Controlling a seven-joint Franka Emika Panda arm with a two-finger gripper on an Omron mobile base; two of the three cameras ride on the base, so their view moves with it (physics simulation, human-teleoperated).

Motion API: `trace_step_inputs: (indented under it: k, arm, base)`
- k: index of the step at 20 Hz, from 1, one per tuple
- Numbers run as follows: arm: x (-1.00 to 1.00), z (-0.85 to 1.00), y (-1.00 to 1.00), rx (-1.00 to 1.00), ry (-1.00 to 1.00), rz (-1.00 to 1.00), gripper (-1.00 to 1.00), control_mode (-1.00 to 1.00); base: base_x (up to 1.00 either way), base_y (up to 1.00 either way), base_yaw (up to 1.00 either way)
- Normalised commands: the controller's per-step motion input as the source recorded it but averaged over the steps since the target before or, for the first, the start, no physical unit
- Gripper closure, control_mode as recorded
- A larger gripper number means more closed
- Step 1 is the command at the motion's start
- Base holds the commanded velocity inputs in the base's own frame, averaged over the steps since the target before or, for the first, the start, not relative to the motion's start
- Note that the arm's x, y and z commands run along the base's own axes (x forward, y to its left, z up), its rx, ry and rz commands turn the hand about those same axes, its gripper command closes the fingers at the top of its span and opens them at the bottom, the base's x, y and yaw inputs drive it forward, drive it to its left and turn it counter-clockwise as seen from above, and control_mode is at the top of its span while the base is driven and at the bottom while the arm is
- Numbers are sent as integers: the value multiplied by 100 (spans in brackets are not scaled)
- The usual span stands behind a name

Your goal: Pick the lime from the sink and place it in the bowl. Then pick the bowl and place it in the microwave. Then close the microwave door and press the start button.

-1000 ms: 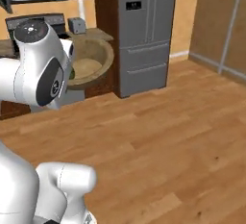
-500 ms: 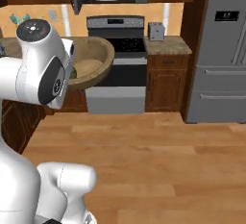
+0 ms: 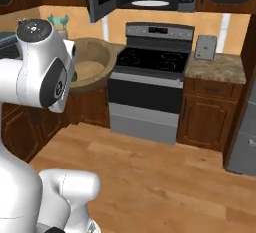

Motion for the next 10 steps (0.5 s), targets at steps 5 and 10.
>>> trace_step_inputs:
  k: [5,10]
  arm:
    - [0,0,0,0,0,0,100,100]
    - [0,0,0,0,0,0,100,100]
  base:
    - [100,-91,45]
    - [93,-100,35]
